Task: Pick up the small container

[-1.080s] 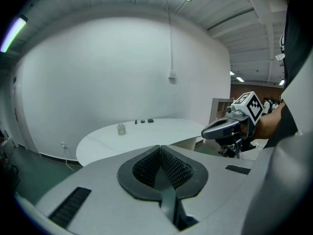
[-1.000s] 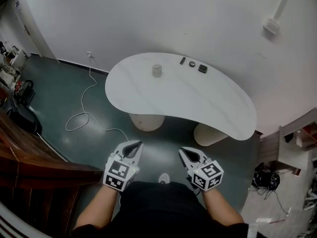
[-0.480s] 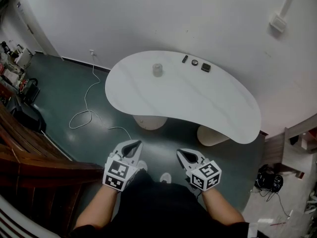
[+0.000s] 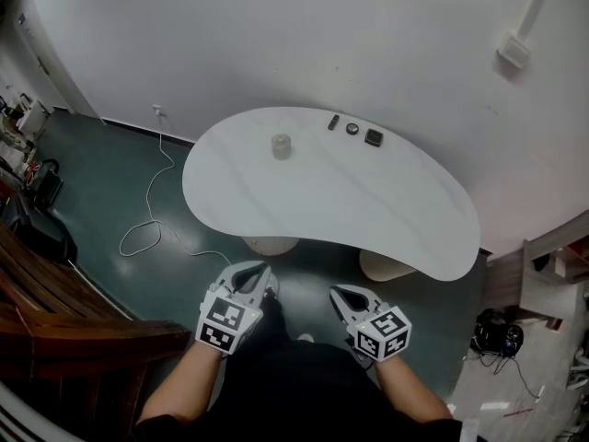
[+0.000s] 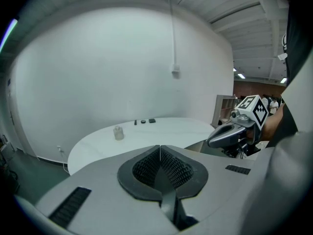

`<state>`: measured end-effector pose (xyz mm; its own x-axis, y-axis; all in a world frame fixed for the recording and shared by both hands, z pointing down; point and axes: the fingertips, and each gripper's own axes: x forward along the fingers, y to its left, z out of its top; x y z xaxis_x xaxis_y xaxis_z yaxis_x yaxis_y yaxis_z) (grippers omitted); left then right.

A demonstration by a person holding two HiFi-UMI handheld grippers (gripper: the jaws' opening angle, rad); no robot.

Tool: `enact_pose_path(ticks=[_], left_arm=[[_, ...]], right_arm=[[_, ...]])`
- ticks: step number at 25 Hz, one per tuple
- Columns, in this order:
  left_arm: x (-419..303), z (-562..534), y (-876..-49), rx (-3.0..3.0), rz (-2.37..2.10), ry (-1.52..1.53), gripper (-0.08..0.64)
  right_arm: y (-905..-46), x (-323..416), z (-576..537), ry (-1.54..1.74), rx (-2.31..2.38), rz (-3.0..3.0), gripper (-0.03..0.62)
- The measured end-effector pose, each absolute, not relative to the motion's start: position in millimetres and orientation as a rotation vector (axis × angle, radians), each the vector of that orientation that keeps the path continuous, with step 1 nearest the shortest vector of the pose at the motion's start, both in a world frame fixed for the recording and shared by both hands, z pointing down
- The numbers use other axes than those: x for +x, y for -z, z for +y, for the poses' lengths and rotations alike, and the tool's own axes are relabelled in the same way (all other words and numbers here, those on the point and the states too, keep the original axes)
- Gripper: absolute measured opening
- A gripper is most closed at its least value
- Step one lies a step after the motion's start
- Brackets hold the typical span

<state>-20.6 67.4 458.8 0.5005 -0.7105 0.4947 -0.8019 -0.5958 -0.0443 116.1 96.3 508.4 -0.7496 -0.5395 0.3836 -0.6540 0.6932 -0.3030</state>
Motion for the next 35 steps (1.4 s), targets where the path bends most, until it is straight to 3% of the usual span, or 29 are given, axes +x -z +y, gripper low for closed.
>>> enact_pose_path(ticks=[21,35], left_arm=[[-93,-160,-455,2.652,-1.158,-0.65,0.017],[-118,-243,-475,2.736,-1.038,-0.709,0.017]], right_arm=[[-491,34,-119,-0.564,1.07,-2.558,-0.005],[-491,7,-195,-0.549,1.194,-2.481,-0.005]])
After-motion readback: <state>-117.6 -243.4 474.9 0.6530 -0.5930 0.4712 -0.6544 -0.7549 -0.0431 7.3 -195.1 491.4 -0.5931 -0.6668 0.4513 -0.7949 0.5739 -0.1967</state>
